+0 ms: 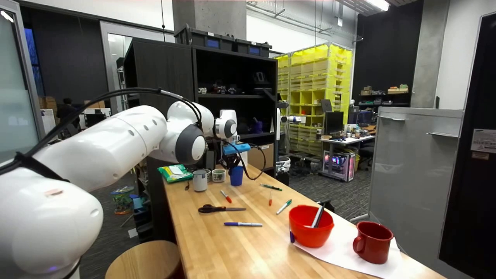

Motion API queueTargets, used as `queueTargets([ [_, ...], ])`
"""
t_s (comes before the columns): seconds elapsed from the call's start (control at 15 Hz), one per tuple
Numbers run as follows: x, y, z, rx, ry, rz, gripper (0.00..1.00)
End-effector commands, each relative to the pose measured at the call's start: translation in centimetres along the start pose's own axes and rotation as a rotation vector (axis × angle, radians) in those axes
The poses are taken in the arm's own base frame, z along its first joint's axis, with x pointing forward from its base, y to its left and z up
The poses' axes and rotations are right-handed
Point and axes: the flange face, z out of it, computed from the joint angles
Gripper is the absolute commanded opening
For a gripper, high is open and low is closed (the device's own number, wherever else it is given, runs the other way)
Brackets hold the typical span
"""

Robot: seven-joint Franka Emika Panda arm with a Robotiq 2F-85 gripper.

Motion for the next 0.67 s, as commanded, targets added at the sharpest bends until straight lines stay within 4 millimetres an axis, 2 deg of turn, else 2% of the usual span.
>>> queueTargets([
  [0.0, 0.4, -0.1, -0.3, 0.009, 0.017, -0.016, 0.01],
  [0.4, 0.4, -0.2, -0.5, 0.014, 0.011, -0.018, 0.01],
  [0.6, 0.6, -0.3, -1.8, 0.023, 0.019, -0.029, 0.01],
])
